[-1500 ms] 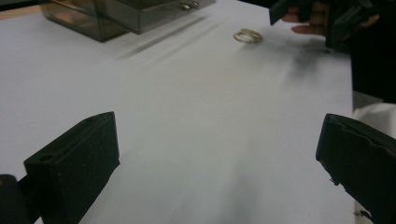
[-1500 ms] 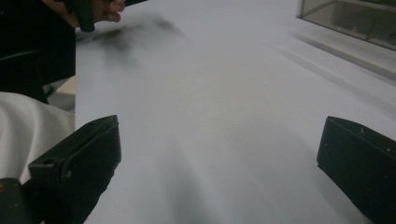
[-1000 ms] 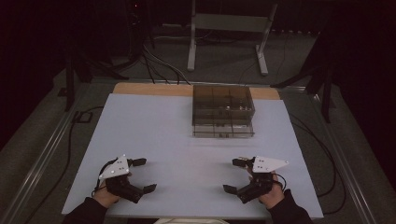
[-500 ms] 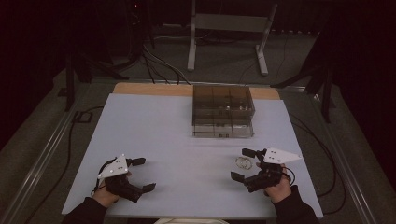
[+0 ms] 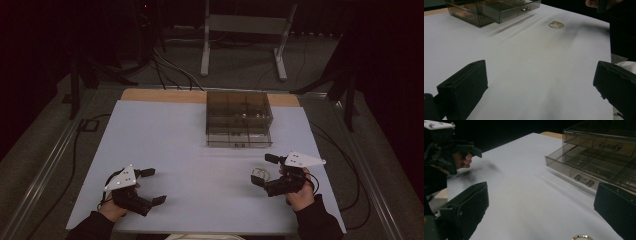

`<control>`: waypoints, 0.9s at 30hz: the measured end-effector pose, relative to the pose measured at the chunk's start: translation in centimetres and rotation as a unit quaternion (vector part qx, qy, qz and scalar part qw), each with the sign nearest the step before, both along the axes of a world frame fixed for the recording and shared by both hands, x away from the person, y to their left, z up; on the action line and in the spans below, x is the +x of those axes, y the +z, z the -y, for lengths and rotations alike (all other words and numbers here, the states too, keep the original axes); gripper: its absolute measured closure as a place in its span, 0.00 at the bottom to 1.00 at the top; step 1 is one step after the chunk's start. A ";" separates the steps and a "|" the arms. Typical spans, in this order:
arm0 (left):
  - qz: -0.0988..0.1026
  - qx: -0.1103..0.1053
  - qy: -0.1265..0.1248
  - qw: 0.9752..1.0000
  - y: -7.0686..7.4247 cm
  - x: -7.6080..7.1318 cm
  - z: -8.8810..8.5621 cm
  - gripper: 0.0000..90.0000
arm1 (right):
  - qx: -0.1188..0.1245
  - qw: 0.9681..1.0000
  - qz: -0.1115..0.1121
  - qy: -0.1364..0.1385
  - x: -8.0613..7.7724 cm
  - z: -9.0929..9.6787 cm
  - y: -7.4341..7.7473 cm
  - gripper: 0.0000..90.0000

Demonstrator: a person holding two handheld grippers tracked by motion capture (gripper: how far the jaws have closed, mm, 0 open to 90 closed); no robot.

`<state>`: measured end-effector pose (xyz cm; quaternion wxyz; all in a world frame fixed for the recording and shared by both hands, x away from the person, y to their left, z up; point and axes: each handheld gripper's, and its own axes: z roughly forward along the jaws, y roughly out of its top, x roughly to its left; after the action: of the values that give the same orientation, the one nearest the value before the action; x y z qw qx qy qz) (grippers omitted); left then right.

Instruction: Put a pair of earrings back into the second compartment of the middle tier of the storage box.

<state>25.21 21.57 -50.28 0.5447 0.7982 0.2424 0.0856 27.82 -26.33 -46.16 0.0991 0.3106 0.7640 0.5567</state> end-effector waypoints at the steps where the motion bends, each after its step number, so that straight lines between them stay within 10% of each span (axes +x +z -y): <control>1: 0.000 0.000 0.000 1.000 0.0 0.0 0.0 0.00 | 0.000 1.000 -0.002 -0.002 0.1 0.1 -0.1 0.00; 27: -0.002 -0.006 -0.004 1.000 0.1 0.0 0.1 0.00 | -0.068 0.991 -0.063 -0.094 2.7 2.1 -3.8 0.00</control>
<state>25.21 21.49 -50.16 0.5491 0.7962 0.2408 0.0807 30.51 -28.40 -49.97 0.1238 0.4079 0.7721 0.4713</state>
